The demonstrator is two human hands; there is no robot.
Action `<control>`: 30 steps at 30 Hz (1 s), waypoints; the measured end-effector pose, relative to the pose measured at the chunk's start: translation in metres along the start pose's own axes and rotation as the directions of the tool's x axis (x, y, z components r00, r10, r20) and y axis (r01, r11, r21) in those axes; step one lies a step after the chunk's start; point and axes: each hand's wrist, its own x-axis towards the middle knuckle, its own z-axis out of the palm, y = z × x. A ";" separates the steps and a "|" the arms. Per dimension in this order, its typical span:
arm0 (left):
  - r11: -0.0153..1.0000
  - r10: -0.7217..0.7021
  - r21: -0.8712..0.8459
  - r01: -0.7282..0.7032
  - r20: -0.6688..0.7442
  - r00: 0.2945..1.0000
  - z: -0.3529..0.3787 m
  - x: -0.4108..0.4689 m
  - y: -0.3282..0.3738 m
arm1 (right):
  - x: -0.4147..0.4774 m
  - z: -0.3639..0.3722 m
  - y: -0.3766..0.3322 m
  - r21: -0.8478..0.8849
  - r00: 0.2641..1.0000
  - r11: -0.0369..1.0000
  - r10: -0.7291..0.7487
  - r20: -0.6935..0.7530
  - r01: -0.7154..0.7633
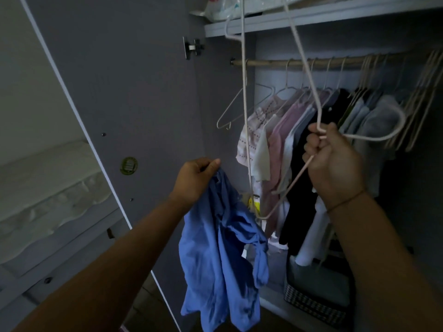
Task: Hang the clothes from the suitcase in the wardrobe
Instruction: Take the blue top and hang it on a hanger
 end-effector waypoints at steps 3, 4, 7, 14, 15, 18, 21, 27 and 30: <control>1.000 -0.018 0.024 0.018 -0.017 1.000 0.005 0.004 -0.002 | -0.007 0.008 -0.016 0.090 0.994 0.995 -0.049 0.097 0.040; 0.999 -0.022 0.028 0.023 -0.023 0.999 0.007 0.005 -0.002 | -0.009 0.010 -0.018 0.118 0.991 0.992 -0.057 0.120 0.043; 0.999 -0.037 -0.004 0.037 -0.024 0.999 0.008 0.007 0.000 | -0.016 0.015 -0.007 0.157 0.989 0.986 -0.072 0.131 0.052; 0.985 -0.073 -0.154 0.073 0.008 0.997 -0.014 -0.005 0.008 | -0.029 0.004 0.043 0.096 1.000 0.995 0.008 0.027 -0.010; 0.983 -0.083 -0.164 0.085 0.017 0.996 -0.019 -0.007 0.009 | -0.029 0.001 0.049 0.076 0.999 0.997 0.022 0.023 -0.024; 0.956 -0.134 -0.262 0.136 0.024 0.991 -0.034 -0.013 0.008 | -0.025 -0.012 0.072 -0.136 1.000 0.990 0.031 -0.005 -0.032; 0.938 -0.192 -0.302 0.169 -0.046 0.980 -0.050 -0.013 0.005 | -0.027 -0.028 0.098 -0.428 0.998 0.902 0.067 0.001 -0.060; 0.978 -0.207 -0.069 0.197 -0.181 0.961 -0.087 -0.020 -0.020 | -0.031 -0.038 0.103 -0.651 0.991 0.758 0.106 0.076 -0.031; 0.961 -0.273 -0.031 0.275 -0.254 0.928 -0.093 -0.033 -0.031 | -0.030 -0.042 0.093 -0.753 0.981 0.657 0.148 0.128 -0.001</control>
